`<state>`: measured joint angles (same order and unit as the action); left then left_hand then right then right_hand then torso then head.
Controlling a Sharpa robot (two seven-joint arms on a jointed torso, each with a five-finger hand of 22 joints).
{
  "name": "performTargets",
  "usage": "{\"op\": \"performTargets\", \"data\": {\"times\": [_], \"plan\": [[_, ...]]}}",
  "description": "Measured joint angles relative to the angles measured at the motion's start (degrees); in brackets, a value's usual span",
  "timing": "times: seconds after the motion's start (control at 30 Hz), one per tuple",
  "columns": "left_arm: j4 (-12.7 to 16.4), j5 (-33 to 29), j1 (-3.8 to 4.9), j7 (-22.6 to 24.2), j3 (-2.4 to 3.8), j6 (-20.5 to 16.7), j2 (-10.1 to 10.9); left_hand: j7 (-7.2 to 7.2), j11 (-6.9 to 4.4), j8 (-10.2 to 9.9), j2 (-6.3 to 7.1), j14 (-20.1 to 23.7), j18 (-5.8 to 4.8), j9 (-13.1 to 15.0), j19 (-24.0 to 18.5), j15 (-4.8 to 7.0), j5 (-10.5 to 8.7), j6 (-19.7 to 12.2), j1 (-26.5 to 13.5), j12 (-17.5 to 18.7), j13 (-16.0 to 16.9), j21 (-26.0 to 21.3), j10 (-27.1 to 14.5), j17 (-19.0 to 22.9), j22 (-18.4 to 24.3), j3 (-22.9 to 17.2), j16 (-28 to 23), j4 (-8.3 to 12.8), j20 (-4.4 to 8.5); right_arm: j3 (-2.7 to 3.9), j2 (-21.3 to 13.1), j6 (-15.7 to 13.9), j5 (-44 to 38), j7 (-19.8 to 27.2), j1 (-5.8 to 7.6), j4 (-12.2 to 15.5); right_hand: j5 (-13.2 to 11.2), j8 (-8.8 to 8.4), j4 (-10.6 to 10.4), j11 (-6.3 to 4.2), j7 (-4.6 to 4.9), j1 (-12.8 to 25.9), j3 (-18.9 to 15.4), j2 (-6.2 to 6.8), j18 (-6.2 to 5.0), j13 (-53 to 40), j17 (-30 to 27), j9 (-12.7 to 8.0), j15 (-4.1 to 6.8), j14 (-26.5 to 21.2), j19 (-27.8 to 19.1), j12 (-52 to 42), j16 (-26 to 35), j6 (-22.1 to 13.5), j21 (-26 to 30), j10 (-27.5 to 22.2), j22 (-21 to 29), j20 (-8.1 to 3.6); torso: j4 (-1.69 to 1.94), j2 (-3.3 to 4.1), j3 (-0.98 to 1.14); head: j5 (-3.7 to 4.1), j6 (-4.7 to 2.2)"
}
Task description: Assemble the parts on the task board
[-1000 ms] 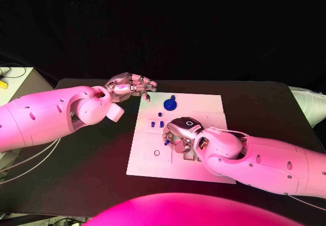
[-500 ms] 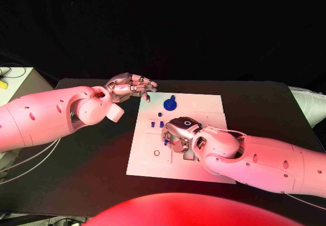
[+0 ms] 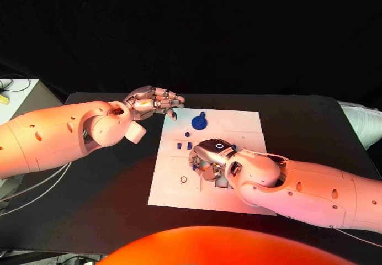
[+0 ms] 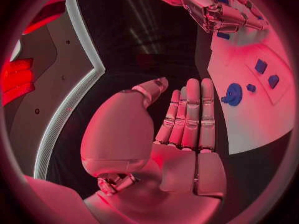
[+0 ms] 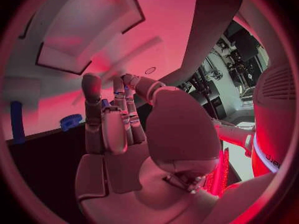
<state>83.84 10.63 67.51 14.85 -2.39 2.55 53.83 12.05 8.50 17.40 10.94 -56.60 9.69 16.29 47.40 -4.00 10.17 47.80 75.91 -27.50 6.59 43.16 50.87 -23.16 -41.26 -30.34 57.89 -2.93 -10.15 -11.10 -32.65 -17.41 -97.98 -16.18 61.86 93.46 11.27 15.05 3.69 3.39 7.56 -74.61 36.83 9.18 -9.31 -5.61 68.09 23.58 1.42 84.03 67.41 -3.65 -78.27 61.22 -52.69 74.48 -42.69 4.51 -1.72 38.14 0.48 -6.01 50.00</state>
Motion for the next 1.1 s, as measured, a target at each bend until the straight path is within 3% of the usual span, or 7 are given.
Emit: {"op": "performTargets", "data": {"times": [0.13, 0.3, 0.53, 0.73, 0.97, 1.0, 1.1], "plan": [[0.0, 0.0, 0.0, -0.1, 0.0, 0.1, 0.0, 0.0, 0.0, 0.0, 0.0, 0.0, 0.0, 0.0, 0.0, 0.0, 0.0, 0.0, 0.0, 0.0, 0.0, 0.0, 0.0, 0.0, 0.0, 0.0, 0.0, 0.0, 0.0, -0.01, -0.2, -0.1, 0.3, 0.4, -0.02, 0.1, 0.0, -0.21, 0.0, 0.39, 0.22, 0.5, 0.0, 0.33, 0.0, 0.1, -0.1, -0.1, -0.05, -0.1, -0.2, 0.0, 0.2, -0.4, 0.2, -0.6, 0.2, 0.21, 0.0, 0.0, 0.02, 0.0, 0.0], [0.0, 0.0, 0.0, -0.2, 0.0, 0.2, 0.0, 0.0, 0.0, 0.0, 0.0, 0.0, 0.0, 0.0, 0.0, 0.0, 0.0, 0.0, 0.0, 0.0, 0.0, 0.0, 0.0, 0.0, 0.0, 0.0, 0.0, 0.0, 0.0, -0.05, -0.5, -0.5, 0.7, 0.7, -0.05, 0.2, -0.2, -1.69, -0.4, 1.59, 1.22, 1.9, -0.4, 1.47, 0.0, 0.6, -0.6, -0.7, -1.62, 0.0, -1.9, -0.1, 0.2, -2.9, 2.5, -5.8, 2.2, 1.24, 0.0, 0.0, 0.02, 0.04, 0.0], [-0.1, 0.0, 0.0, -0.3, 0.0, 0.2, 0.0, 0.0, 0.0, 0.0, 0.0, 0.0, 0.0, 0.0, 0.2, 0.0, 0.0, 0.0, 0.0, 0.0, 0.0, 0.0, 0.0, 0.0, 0.1, 0.0, 0.0, 0.0, -0.21, -0.19, -0.9, -1.6, 1.6, 1.2, -0.18, 0.2, -1.2, -6.57, -0.6, 3.95, 1.84, 0.5, -5.1, 4.02, -0.15, 2.0, -9.2, -2.7, -3.8, -3.7, -6.9, -0.1, 5.3, -10.9, 8.2, -18.3, 6.3, 3.23, 0.0, 0.01, 0.02, 0.12, 0.0], [-0.1, 0.0, 0.0, -0.3, 0.0, 0.2, 0.0, 0.0, 0.0, 0.0, 0.0, 0.0, 0.0, 0.0, 0.2, 0.0, 0.0, 0.0, 0.0, 0.0, 0.0, 0.0, 0.0, 0.0, 0.1, 0.0, 0.0, 0.0, -0.21, -0.21, -1.5, -2.6, 2.2, 1.3, -0.21, 0.4, -1.2, -7.65, -1.7, 4.78, 1.93, -3.3, -11.9, 2.23, -0.49, 1.6, -16.9, -3.2, -4.72, -8.6, -9.4, -3.1, 8.5, -12.0, 9.6, -22.6, 6.2, 4.1, 0.01, 0.01, -0.01, 0.23, 0.0], [-0.1, 0.0, 0.0, -0.4, 0.0, 0.2, 0.1, 0.0, 0.0, 0.0, 0.0, 0.0, 0.0, 0.0, 0.2, 0.0, 0.0, 0.0, 0.0, 0.0, 0.0, -0.2, 0.0, 0.0, 0.1, 0.0, 0.0, 0.0, -0.21, -0.12, -4.2, -4.3, 3.3, 1.6, -0.18, 2.6, -1.2, -7.65, -2.5, 4.85, 2.35, -4.0, -13.1, 1.6, -2.27, 1.4, -18.5, -3.3, -4.78, -9.3, -9.7, -5.1, 8.8, -11.7, 10.2, -22.9, 6.0, 4.08, 0.06, 0.01, -0.01, 0.37, 0.0], [-0.1, 0.0, 0.0, -0.4, -0.01, 0.2, 0.1, 0.0, 0.0, 0.0, 0.0, 0.0, 0.0, 0.0, 0.2, 0.0, 0.0, 0.0, 0.0, 0.0, 0.0, -0.2, 0.0, 0.0, 0.2, 0.0, 0.0, 0.0, -0.21, -0.01, -5.2, -4.5, 3.7, 1.7, -0.08, 3.2, -1.2, -7.65, -2.6, 4.5, 2.42, -4.0, -13.2, 1.6, -1.13, 1.3, -18.5, -3.3, -4.78, -9.3, -9.6, -6.0, 8.4, -11.6, 10.0, -22.5, 5.3, 4.1, 0.06, 0.01, -0.01, 0.41, 0.0], [-0.1, 0.0, 0.0, -0.4, -0.01, 0.2, 0.1, 0.0, 0.0, 0.0, 0.0, 0.0, 0.0, 0.0, 0.2, 0.0, 0.0, 0.0, 0.0, 0.0, 0.0, -0.2, 0.0, 0.0, 0.2, 0.0, 0.0, 0.0, -0.21, 0.26, -7.9, -4.9, 5.3, 2.0, 0.56, 4.4, -0.9, -7.65, -3.0, 4.0, 2.67, -4.0, -13.0, 1.6, -0.86, 1.1, -18.1, -3.3, -4.23, -8.7, -9.6, -7.9, 7.4, -10.6, 9.8, -20.8, 5.3, 4.06, 0.06, -0.01, -0.04, 0.49, 0.0]]}}
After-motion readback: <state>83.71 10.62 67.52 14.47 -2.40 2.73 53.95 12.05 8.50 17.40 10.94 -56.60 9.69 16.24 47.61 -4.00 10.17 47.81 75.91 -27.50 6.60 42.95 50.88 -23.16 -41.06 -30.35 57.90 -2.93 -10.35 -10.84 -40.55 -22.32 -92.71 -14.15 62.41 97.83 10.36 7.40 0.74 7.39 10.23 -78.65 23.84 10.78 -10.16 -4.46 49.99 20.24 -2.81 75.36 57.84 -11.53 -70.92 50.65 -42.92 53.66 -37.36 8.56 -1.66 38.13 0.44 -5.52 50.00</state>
